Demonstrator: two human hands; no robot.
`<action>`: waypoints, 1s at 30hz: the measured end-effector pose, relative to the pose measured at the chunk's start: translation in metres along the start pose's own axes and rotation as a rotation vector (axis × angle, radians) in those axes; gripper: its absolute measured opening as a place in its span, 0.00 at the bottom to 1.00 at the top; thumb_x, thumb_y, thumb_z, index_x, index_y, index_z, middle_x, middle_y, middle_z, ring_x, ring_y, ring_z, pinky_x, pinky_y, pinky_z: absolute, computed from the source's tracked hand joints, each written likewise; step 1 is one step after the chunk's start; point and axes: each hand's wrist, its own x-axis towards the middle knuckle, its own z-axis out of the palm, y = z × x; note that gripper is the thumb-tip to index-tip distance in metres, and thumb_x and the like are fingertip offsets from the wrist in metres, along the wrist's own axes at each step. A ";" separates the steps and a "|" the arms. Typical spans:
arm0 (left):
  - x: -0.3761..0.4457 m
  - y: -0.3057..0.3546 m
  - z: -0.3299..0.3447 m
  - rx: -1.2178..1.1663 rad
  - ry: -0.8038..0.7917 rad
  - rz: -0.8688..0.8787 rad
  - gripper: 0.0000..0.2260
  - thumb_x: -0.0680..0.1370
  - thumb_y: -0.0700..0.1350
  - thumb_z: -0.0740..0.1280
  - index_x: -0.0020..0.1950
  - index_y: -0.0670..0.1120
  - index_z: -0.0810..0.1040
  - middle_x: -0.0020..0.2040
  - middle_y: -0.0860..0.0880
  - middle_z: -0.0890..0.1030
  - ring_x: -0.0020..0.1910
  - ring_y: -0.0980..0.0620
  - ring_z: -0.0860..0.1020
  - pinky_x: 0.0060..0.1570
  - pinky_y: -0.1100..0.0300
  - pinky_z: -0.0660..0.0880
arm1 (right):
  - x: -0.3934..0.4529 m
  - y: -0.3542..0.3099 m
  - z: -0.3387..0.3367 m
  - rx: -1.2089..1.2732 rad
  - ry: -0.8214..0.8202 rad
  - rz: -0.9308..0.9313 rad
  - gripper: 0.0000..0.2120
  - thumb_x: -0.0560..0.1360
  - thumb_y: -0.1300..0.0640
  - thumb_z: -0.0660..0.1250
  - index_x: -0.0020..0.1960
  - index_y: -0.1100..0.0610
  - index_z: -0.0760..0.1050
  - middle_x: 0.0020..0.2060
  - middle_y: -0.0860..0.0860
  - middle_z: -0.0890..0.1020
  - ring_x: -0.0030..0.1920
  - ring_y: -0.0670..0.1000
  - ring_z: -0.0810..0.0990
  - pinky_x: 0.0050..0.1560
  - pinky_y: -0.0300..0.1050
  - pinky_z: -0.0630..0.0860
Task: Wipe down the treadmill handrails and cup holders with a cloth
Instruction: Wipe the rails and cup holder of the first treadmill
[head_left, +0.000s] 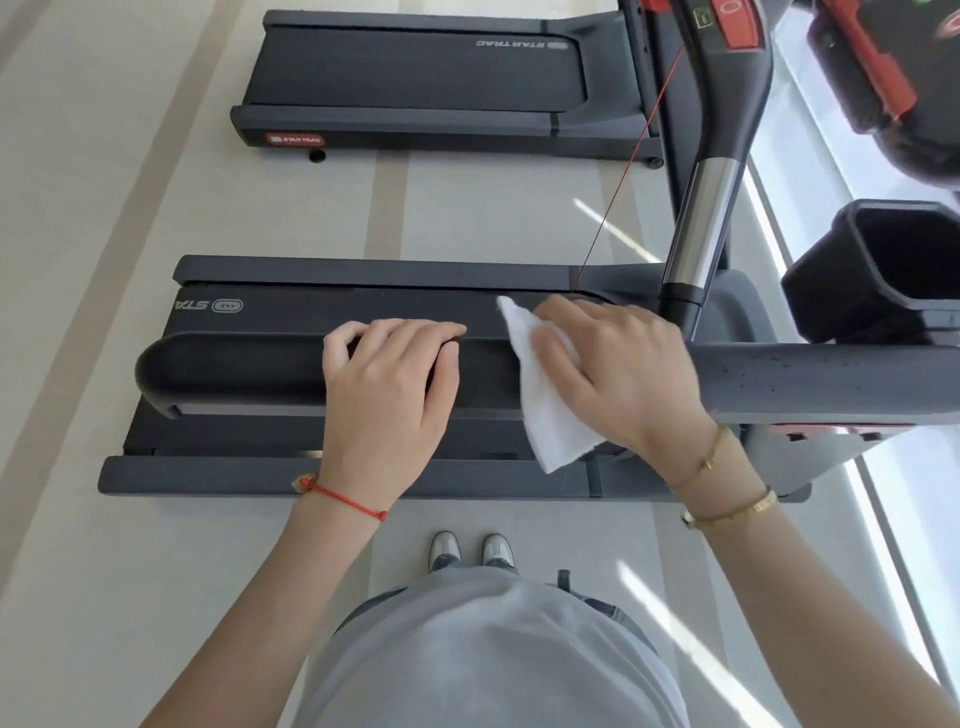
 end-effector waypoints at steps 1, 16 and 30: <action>0.000 0.000 0.000 0.005 0.004 0.004 0.13 0.83 0.46 0.56 0.56 0.50 0.81 0.52 0.56 0.83 0.53 0.52 0.79 0.60 0.53 0.64 | 0.005 -0.008 0.002 0.000 -0.026 -0.040 0.15 0.80 0.49 0.52 0.47 0.53 0.75 0.33 0.48 0.78 0.32 0.55 0.76 0.34 0.46 0.65; -0.001 -0.001 -0.004 0.006 -0.025 0.009 0.13 0.83 0.46 0.56 0.52 0.48 0.80 0.50 0.56 0.83 0.51 0.51 0.79 0.59 0.52 0.65 | 0.004 -0.022 0.005 0.026 -0.016 -0.076 0.16 0.80 0.46 0.53 0.50 0.52 0.76 0.36 0.48 0.79 0.36 0.55 0.77 0.38 0.48 0.68; -0.013 -0.041 -0.025 0.006 0.015 -0.119 0.12 0.82 0.47 0.60 0.57 0.45 0.81 0.55 0.50 0.83 0.56 0.49 0.79 0.71 0.49 0.62 | 0.023 -0.005 0.001 0.115 -0.231 -0.046 0.13 0.79 0.43 0.49 0.46 0.49 0.67 0.28 0.45 0.70 0.33 0.58 0.71 0.36 0.47 0.64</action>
